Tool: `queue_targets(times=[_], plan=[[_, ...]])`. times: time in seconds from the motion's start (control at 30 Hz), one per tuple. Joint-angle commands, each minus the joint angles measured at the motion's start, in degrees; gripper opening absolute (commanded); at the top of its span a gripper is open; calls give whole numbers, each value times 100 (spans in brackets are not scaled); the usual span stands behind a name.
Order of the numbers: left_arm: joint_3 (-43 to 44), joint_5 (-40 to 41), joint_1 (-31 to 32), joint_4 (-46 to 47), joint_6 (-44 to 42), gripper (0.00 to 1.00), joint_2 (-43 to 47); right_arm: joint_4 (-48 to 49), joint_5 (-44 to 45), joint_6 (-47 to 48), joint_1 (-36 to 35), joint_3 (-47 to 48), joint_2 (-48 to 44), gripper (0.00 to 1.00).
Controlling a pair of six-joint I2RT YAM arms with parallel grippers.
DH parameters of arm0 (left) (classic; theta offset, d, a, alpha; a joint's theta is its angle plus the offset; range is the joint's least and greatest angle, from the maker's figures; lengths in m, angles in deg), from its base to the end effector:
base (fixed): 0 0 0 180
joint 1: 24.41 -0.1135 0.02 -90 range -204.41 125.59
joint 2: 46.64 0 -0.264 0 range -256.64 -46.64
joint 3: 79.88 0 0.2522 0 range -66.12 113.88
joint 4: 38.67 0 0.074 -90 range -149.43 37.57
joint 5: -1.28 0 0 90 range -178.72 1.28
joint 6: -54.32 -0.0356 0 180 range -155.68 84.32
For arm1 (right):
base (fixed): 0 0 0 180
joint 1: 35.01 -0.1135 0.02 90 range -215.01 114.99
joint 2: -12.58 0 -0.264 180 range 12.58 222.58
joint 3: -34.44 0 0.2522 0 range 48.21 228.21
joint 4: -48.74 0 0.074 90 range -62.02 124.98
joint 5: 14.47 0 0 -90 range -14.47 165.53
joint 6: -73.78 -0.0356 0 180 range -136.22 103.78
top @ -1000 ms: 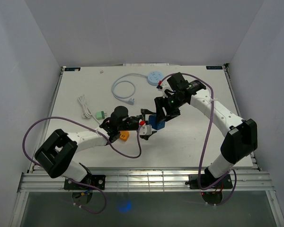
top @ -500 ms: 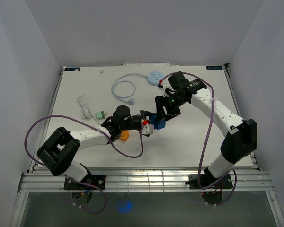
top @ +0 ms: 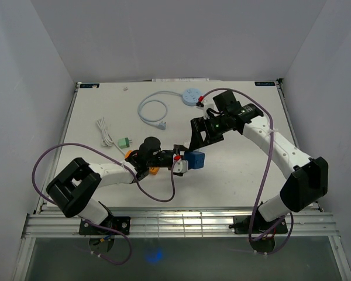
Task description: Insert the plug
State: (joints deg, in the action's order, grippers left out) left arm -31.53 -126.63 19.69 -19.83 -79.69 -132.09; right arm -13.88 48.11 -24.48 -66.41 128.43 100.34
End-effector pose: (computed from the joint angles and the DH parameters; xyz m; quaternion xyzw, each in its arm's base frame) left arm 0.1982 -0.2225 0.1926 0.6697 0.4184 -0.2637 0.5540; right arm 0.2636 0.1801 0.3167 -0.2537 0.8974 0.3087 0.1873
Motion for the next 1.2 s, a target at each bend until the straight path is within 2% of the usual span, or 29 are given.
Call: queue_targets(times=[0.0, 0.1, 0.23, 0.27, 0.3, 0.4, 0.43, 0.5, 0.53, 0.67, 0.93, 1.17], plan=[[-180, -357, 38, 615, 357, 0, 221, 570, -360, 279, 195, -138, -497, 89], [-251, -550, 11, 827, 744, 0, 292, 1070, -588, 719, 248, -480, -987, 89], [-102, -1251, -146, 879, 1569, 0, 406, 2115, -555, 1202, 187, -1403, -1768, 89], [-14, -1428, -190, 888, 1936, 0, 424, 2683, -519, 1368, 91, -1813, -2172, 89], [-14, -1578, -243, 888, 2097, 0, 424, 3046, -527, 1422, 90, -2052, -2176, 89], [39, -1930, -384, 1221, 2736, 0, 433, 4397, -432, 1571, 63, -3043, -3271, 89], [65, -1991, -384, 1275, 2940, 0, 433, 4524, -396, 1668, 64, -3196, -3423, 89], [188, -2341, -551, 1363, 3440, 0, 371, 4631, -378, 1931, 64, -3364, -3590, 91], [284, -2500, -612, 1380, 3939, 0, 319, 4683, -561, 1959, 64, -3425, -3661, 93], [820, -3222, -894, 1512, 4934, 0, -41, 5016, -1081, 1941, 63, -3601, -3679, 96], [1190, -3582, -955, 1224, 5508, 0, -244, 5035, -1283, 2161, -77, -3707, -3705, 91], [1322, -3645, -973, 985, 5500, 0, -244, 4895, -1292, 2267, -261, -3602, -3521, 92]])
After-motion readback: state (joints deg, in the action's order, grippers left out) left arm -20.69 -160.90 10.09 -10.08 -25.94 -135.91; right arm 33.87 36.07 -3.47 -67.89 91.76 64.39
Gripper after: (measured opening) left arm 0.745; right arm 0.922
